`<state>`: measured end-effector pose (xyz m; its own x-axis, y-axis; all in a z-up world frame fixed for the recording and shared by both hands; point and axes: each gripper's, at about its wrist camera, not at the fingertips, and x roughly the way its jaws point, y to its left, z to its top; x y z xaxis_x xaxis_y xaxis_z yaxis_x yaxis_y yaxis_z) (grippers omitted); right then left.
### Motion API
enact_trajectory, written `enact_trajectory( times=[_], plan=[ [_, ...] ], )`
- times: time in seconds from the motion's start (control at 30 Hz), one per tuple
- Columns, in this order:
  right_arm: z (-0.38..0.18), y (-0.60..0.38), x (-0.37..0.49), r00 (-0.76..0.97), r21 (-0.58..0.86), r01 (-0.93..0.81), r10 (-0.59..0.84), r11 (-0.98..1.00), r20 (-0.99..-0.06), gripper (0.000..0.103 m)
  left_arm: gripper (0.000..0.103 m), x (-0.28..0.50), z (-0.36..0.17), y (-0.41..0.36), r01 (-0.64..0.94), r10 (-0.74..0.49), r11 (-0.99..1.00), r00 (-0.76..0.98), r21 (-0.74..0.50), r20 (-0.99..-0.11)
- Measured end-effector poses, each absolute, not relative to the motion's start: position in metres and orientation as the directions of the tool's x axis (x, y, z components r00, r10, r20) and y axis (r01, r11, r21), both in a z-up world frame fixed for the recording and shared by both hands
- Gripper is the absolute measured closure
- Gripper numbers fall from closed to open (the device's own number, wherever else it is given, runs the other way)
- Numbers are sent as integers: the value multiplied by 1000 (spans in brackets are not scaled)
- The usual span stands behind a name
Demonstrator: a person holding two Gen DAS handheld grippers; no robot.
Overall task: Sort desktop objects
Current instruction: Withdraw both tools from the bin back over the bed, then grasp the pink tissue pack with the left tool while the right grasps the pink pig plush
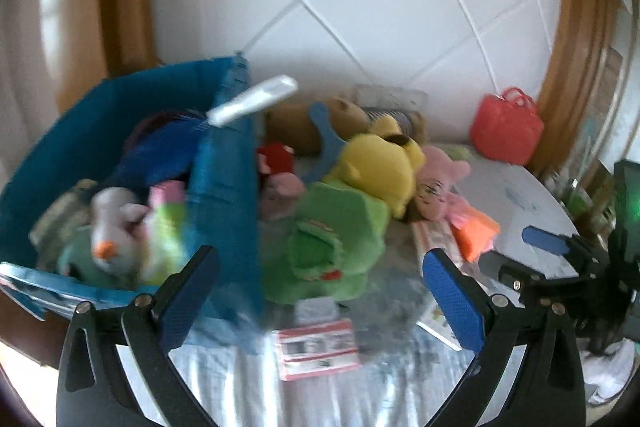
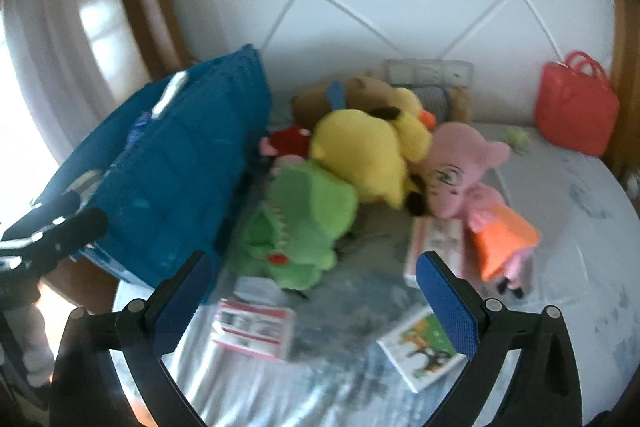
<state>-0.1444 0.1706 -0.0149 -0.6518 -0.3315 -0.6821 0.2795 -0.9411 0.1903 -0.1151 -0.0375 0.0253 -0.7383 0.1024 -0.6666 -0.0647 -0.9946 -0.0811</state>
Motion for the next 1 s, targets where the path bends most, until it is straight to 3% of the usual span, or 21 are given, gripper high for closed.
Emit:
enact_trajectory(
  times=[0.17, 0.6, 1.0],
  plan=[
    [-27, 218, -149, -638, 191, 226, -293, -955, -712, 0, 0, -127, 4, 9, -107, 140, -990, -685, -92, -715],
    [-71, 315, -169, -567, 197, 120, -230, -973, -791, 0, 0, -154, -48, 84, -90, 107, -994, -571, -67, -814],
    [-79, 354, -165, -562, 114, -38, -74, -993, -824, 0, 0, -189, -71, 110, -196, 183, -976, -532, -90, -827]
  ],
)
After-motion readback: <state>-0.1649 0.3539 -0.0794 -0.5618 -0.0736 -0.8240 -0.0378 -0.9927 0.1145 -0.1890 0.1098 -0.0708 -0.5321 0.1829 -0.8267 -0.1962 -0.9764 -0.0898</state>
